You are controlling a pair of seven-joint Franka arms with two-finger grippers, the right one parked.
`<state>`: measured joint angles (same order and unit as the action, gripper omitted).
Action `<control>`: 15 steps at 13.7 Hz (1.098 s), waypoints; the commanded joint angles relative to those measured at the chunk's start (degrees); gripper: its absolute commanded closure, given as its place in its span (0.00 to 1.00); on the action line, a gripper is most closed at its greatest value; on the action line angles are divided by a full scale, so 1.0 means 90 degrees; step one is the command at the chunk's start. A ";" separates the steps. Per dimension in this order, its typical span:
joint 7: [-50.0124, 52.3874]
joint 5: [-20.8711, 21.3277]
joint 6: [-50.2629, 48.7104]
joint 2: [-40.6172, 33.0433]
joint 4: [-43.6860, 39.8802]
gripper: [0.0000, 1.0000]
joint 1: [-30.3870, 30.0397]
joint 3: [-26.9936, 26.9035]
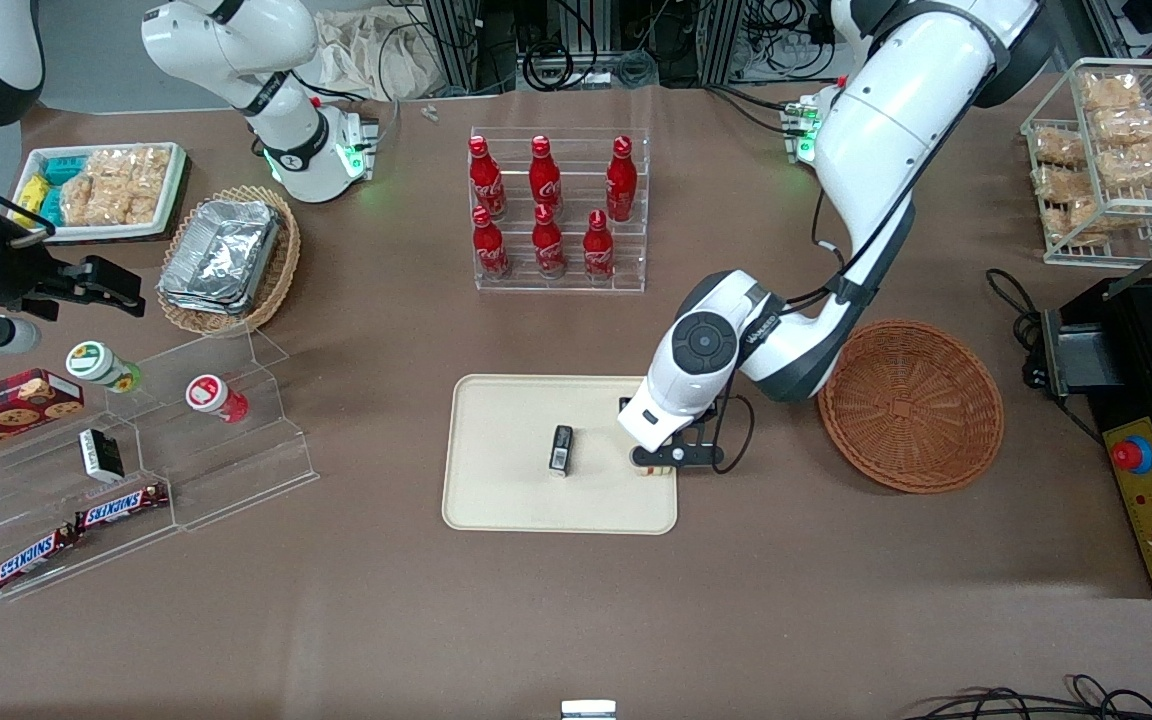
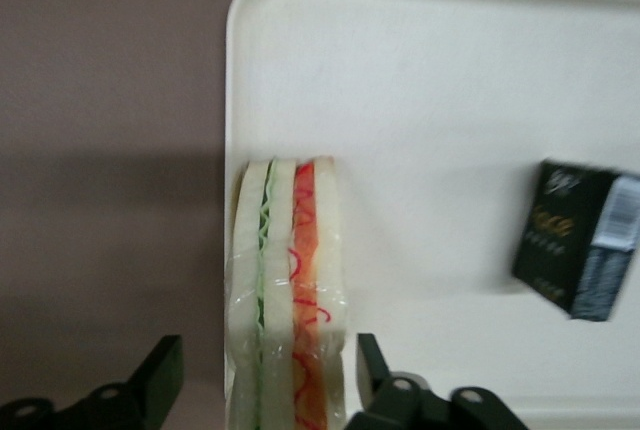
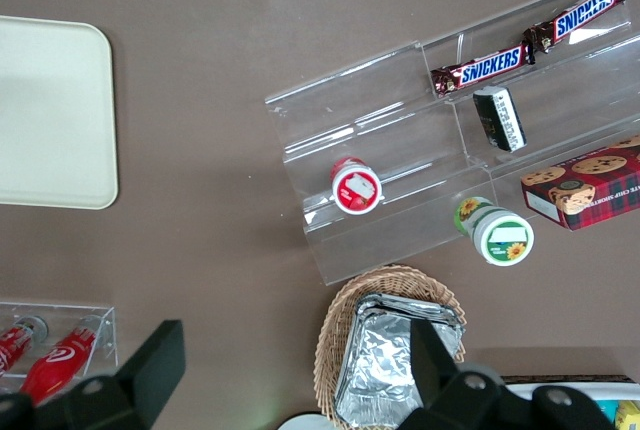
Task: Place sandwich from basket to tray
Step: 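Lower the sandwich onto the tray and open the left gripper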
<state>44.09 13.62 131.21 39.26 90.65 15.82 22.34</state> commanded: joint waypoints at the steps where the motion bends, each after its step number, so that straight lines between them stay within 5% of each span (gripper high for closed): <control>1: 0.0170 -0.0398 -0.0466 -0.0941 -0.0130 0.01 -0.0029 -0.0089; 4: -0.0102 -0.0507 -0.1830 -0.1654 -0.0453 0.00 -0.0039 -0.0402; 8: -0.2130 -0.1619 -0.3325 -0.2709 -0.0463 0.00 -0.0009 -0.1591; 15: -0.4037 -0.1592 -0.5270 -0.4272 -0.0376 0.00 -0.0048 -0.3067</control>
<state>11.34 -0.42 87.32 5.33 85.19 15.10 -3.24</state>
